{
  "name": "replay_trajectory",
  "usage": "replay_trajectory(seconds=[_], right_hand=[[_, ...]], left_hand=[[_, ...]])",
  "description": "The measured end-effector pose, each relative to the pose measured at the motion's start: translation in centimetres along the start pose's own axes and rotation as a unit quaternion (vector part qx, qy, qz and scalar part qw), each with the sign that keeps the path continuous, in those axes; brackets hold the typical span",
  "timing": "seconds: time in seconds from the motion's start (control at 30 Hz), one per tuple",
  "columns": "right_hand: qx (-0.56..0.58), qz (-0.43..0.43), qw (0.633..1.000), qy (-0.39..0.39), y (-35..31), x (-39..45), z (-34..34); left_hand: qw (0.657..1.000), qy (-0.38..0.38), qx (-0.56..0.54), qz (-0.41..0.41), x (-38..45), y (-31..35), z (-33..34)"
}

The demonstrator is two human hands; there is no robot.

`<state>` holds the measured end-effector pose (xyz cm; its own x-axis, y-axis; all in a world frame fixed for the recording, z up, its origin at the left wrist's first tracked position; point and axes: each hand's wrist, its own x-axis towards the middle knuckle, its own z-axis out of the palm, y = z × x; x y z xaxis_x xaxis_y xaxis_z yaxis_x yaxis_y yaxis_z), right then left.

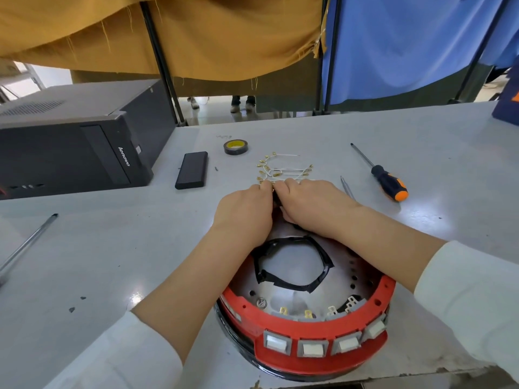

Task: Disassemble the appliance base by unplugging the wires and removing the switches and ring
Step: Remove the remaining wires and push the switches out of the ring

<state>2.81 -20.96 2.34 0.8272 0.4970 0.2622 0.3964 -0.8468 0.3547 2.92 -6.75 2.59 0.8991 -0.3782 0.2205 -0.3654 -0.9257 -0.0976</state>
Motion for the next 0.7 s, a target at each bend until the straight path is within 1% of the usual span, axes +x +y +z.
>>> replay_trajectory(seconds=[0.1, 0.27, 0.47, 0.7], right_hand=[[0.025, 0.001, 1.000, 0.008, 0.07, -0.23, -0.06], [0.117, 0.043, 0.992, 0.021, 0.06, -0.50, -0.42], [0.026, 0.047, 0.999, 0.003, -0.44, -0.07, 0.00], [0.002, 0.040, 0.999, 0.003, -0.42, 0.04, 0.20]], left_hand=[[1.000, 0.001, -0.015, 0.001, 0.13, -0.12, 0.12], [0.999, 0.012, -0.040, 0.011, 0.24, -0.25, 0.35], [0.998, 0.016, -0.059, 0.014, 0.19, -0.40, 0.51], [0.996, 0.008, -0.086, -0.004, 0.42, -0.48, 0.55]])
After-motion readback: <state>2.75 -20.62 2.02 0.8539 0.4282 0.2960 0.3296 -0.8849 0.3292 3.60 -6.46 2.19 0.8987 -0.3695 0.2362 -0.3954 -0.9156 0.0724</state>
